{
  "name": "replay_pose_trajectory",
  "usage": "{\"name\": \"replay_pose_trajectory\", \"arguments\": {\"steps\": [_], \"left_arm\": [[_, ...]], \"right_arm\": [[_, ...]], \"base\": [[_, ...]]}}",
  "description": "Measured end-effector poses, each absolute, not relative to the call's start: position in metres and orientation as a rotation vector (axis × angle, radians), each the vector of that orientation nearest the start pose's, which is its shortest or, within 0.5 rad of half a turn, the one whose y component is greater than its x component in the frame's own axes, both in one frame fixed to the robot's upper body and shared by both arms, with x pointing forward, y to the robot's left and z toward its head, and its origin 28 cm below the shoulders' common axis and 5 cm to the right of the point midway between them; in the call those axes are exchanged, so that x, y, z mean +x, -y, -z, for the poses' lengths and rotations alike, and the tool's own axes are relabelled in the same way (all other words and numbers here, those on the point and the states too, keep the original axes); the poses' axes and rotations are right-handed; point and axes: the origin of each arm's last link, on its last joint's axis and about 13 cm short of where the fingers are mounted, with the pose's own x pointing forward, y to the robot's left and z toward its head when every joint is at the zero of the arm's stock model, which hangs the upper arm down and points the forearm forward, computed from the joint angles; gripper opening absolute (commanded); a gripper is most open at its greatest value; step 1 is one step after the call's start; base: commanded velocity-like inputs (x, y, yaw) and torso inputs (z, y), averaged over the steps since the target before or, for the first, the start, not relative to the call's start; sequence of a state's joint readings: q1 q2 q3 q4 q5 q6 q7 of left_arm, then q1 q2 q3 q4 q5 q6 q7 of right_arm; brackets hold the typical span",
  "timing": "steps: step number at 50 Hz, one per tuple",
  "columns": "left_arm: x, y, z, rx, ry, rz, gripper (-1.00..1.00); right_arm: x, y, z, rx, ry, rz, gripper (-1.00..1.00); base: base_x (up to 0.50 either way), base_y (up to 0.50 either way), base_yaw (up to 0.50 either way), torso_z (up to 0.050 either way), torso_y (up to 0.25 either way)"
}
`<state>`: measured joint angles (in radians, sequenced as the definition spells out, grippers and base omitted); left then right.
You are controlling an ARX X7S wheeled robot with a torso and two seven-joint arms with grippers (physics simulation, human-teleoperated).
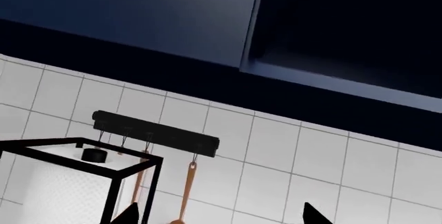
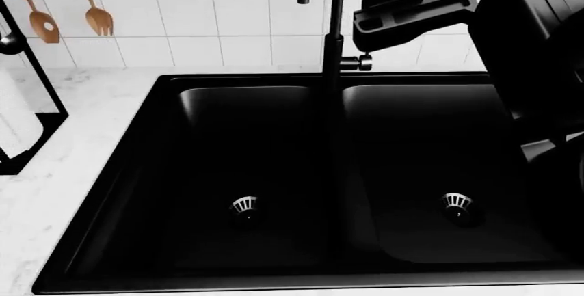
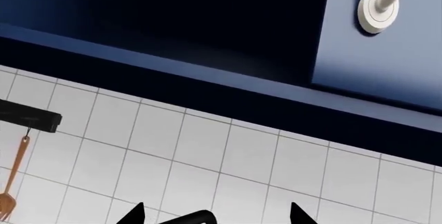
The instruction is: Pick the kettle from the counter and place it on the tray. Then pick the mug from the cabinet and place it on the tray. Then close the cabinet doors.
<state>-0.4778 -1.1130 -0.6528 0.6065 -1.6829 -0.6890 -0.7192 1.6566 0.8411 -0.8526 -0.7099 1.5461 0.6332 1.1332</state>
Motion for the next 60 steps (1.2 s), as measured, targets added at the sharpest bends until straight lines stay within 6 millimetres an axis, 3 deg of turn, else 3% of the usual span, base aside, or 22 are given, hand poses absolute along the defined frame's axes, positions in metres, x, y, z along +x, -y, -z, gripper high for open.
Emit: {"name": "replay_pose_trajectory", "arguments": {"steps": [24, 60], "left_arm": [[0.147, -0.362, -0.355, -0.242, 0.487, -0.293, 1.00], [0.185, -0.372, -0.388, -0.257, 0.458, -0.435, 1.00]], "right_arm": [[0.188, 0.088, -0.351, -0.197, 0.512, -0.144, 1.00], [0.184, 0.090, -0.354, -0.199, 0.520, -0.146, 1.00]], "base": [[0.00, 0.00, 0.00, 0.000, 0.000], [0.00, 0.00, 0.00, 0.000, 0.000]]}}
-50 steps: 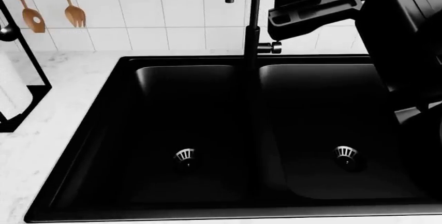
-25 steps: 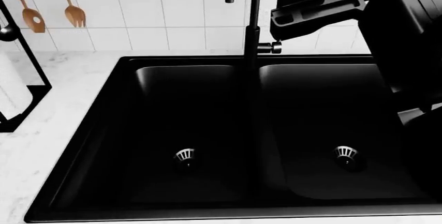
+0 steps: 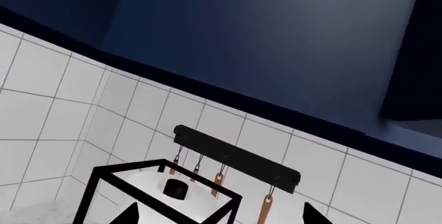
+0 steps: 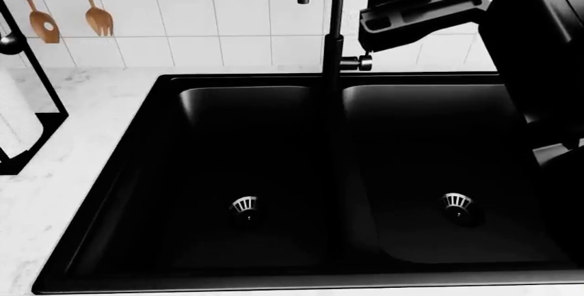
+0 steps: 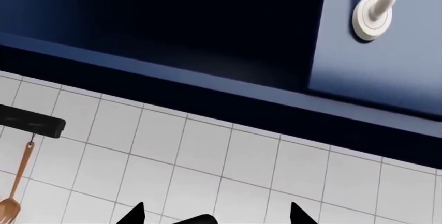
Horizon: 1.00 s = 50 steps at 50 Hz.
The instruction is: Pick the kettle from the counter and place it on the tray. Then pick the mug from the cabinet and place it on the tray. Then close the cabinet doors.
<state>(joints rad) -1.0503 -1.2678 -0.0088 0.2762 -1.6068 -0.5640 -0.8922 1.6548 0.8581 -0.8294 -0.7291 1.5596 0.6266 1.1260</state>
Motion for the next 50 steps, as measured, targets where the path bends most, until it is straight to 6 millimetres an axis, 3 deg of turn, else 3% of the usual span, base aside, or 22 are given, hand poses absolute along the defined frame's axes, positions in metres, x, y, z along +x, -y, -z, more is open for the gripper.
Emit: {"name": "replay_pose_trajectory", "arguments": {"steps": [41, 50], "left_arm": [[0.226, -0.404, -0.399, -0.297, 0.405, -0.614, 1.00], [0.230, -0.404, -0.416, -0.313, 0.432, -0.617, 1.00]], "right_arm": [[0.179, 0.087, -0.362, -0.213, 0.525, -0.162, 1.00], [0.179, 0.086, -0.362, -0.216, 0.523, -0.165, 1.00]], "base": [[0.00, 0.00, 0.00, 0.000, 0.000], [0.00, 0.00, 0.00, 0.000, 0.000]]}}
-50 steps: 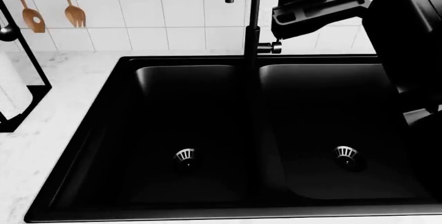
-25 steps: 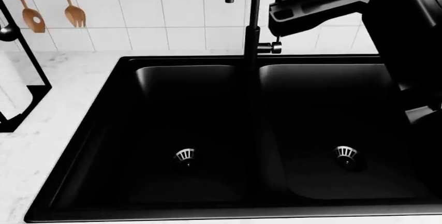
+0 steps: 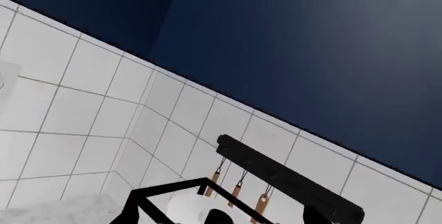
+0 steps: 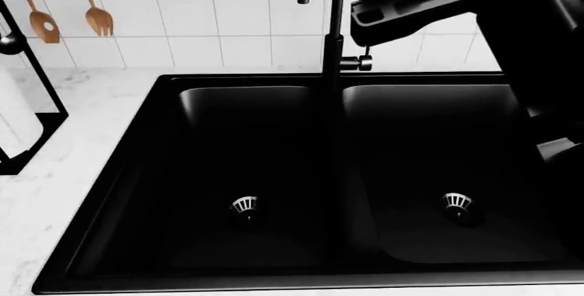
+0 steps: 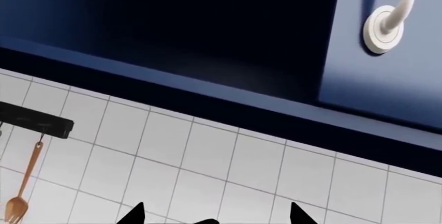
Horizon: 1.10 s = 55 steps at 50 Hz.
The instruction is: Pick the kettle from the counter and place it on the tray. Then pick the mug from the cabinet and place it on the tray. Then close the cabinet doors.
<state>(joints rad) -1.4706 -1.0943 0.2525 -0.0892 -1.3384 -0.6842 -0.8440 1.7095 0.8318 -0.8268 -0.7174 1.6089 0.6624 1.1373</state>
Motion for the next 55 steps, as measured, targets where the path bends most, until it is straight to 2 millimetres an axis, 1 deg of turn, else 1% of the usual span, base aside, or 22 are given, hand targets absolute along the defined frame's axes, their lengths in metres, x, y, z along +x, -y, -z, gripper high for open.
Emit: {"name": "replay_pose_trajectory", "arguments": {"steps": [6, 14, 34, 43, 55], "left_arm": [[0.226, -0.396, -0.434, -0.334, 0.478, -0.552, 1.00], [0.215, -0.381, -0.454, -0.345, 0.547, -0.430, 1.00], [0.207, -0.382, -0.465, -0.264, 0.463, -0.433, 1.00], [0.205, -0.375, -0.473, -0.222, 0.399, -0.399, 1.00], [0.209, -0.359, -0.482, -0.338, 0.257, -0.282, 1.00]], "right_arm": [[0.179, 0.086, -0.361, -0.217, 0.520, -0.166, 1.00], [0.180, 0.086, -0.359, -0.215, 0.516, -0.167, 1.00], [0.183, 0.086, -0.357, -0.215, 0.506, -0.175, 1.00], [0.183, 0.087, -0.356, -0.215, 0.502, -0.176, 1.00], [0.185, 0.089, -0.353, -0.209, 0.492, -0.172, 1.00]], "base": [[0.00, 0.00, 0.00, 0.000, 0.000], [0.00, 0.00, 0.00, 0.000, 0.000], [0.00, 0.00, 0.00, 0.004, 0.000], [0.00, 0.00, 0.00, 0.006, 0.000], [0.00, 0.00, 0.00, 0.005, 0.003]]}}
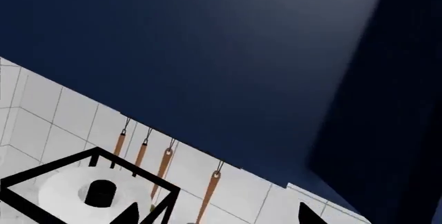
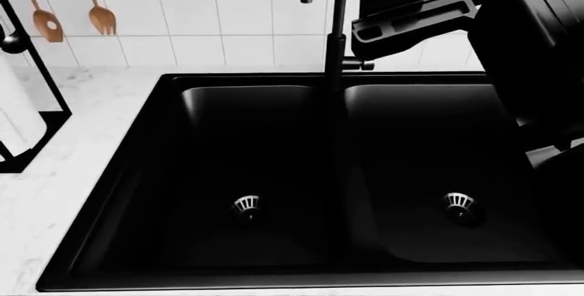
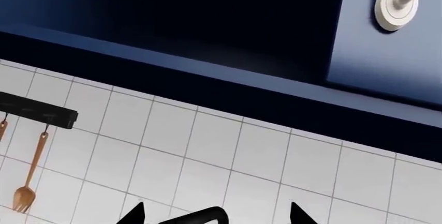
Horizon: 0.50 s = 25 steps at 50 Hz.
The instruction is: Pick the kettle from the counter and place it on the tray. Then pick the mug from the cabinet and place it on the tray. Then close the cabinet doors.
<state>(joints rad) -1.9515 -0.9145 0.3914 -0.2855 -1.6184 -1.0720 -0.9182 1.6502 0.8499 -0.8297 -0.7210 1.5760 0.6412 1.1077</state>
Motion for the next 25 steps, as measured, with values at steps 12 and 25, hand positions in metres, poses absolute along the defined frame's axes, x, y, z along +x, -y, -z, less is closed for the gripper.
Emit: {"name": "replay_pose_trajectory", "arguments": {"steps": [12, 25], "left_arm": [[0.211, -0.347, -0.490, -0.387, 0.156, -0.242, 1.00], [0.214, -0.338, -0.497, -0.423, 0.075, -0.209, 1.00]], "right_arm": [[0.187, 0.091, -0.348, -0.201, 0.479, -0.168, 1.00], [0.190, 0.093, -0.342, -0.191, 0.467, -0.170, 1.00]], "base": [[0.00, 0.00, 0.00, 0.005, 0.002], [0.00, 0.00, 0.00, 0.004, 0.005]]}}
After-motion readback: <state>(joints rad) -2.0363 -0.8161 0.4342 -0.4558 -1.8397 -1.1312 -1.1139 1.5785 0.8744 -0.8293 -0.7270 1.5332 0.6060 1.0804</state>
